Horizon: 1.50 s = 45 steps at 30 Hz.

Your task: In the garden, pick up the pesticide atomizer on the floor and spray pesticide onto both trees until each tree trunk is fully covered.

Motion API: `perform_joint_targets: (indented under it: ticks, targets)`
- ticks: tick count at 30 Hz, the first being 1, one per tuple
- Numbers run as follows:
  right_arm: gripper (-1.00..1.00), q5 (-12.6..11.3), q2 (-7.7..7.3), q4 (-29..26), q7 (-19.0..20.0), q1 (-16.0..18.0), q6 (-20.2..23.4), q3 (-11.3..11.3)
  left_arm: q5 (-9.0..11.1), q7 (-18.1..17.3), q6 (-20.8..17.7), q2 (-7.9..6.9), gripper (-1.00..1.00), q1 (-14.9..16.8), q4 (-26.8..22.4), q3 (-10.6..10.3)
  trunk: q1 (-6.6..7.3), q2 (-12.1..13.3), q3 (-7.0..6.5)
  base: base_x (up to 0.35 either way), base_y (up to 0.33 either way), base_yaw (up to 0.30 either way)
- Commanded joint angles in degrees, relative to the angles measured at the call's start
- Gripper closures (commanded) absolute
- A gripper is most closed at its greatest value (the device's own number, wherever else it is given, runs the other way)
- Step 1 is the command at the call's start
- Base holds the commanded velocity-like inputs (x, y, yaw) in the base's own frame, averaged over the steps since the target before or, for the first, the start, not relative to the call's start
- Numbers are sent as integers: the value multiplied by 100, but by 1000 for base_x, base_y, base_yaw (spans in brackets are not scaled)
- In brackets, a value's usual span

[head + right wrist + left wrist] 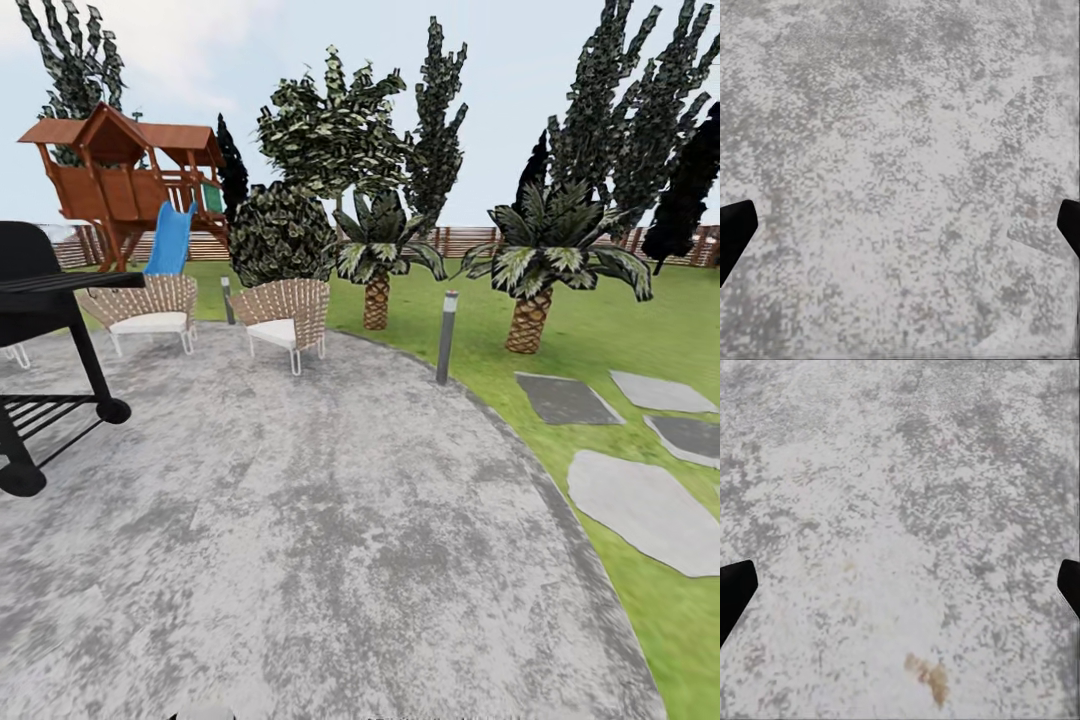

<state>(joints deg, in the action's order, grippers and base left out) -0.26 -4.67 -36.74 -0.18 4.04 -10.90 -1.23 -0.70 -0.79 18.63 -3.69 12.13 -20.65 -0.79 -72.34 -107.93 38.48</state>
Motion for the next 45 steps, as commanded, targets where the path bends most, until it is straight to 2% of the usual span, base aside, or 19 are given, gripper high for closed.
perform_joint_targets:
  ticks: [1, 45]
  targets:
    - [-100, 0, -2, 0, 0, 0, 0, 0, 0, 0, 0, 0, -100, 0, 0, 0, -23, -42, 19, 0, 0, -300]
    - [-100, 0, 1, 6, 0, 0, 0, 0, 0, 0, 0, 0, -100, 0, 0, -9, -989, -1806, 808, 0, 0, -300]
